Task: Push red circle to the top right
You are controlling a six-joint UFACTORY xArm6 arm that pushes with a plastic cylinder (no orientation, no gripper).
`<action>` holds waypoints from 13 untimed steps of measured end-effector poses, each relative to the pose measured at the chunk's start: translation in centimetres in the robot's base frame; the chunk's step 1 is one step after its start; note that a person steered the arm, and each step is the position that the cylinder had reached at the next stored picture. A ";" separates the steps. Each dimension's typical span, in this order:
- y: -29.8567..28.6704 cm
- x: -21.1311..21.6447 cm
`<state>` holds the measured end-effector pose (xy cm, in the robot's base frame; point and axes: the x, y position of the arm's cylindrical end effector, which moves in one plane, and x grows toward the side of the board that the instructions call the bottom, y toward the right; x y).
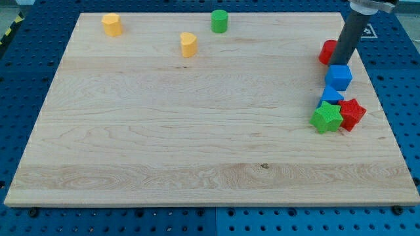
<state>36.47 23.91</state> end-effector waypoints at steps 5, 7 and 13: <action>-0.2 -6.5; -0.5 -8.9; -2.5 -11.8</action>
<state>24.67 21.38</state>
